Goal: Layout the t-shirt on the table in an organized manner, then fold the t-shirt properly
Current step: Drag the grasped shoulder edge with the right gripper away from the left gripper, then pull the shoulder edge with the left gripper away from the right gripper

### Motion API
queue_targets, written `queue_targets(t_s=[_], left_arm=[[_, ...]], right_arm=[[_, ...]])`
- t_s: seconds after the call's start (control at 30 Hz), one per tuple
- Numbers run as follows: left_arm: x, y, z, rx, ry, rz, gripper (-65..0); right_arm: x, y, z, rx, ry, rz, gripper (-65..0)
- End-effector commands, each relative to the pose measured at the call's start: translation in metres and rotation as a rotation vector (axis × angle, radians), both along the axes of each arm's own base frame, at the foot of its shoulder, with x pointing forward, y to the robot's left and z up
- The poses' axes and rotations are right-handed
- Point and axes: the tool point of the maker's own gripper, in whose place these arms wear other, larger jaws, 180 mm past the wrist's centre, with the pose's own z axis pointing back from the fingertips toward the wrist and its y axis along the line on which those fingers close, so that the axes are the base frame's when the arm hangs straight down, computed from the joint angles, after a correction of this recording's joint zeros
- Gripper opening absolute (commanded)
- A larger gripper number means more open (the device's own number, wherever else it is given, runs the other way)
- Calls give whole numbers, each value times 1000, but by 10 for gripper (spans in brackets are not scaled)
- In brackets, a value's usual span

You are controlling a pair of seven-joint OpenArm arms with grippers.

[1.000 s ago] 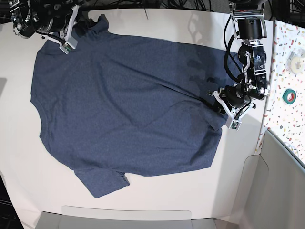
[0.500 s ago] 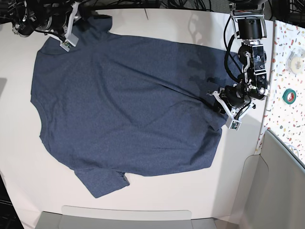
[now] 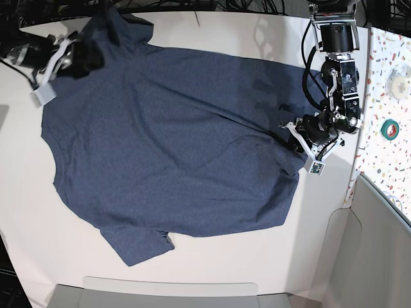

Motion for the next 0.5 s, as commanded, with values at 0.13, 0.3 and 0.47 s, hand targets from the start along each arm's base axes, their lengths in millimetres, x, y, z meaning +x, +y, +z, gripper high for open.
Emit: queue_targets(t_s=[0.13,0.3,0.47], left_arm=[[-16,6,-14,45,91,-11,-529],[-16,6,-14,45,91,-11,-529],[-16,6,-14,45,93,-11,-529]], right_arm=[[9,-55,10,63,-103,-249,-332],[-21,-98,-44,150,47,-509,-332],[-44,-107,-75,210,133,-626,-332]])
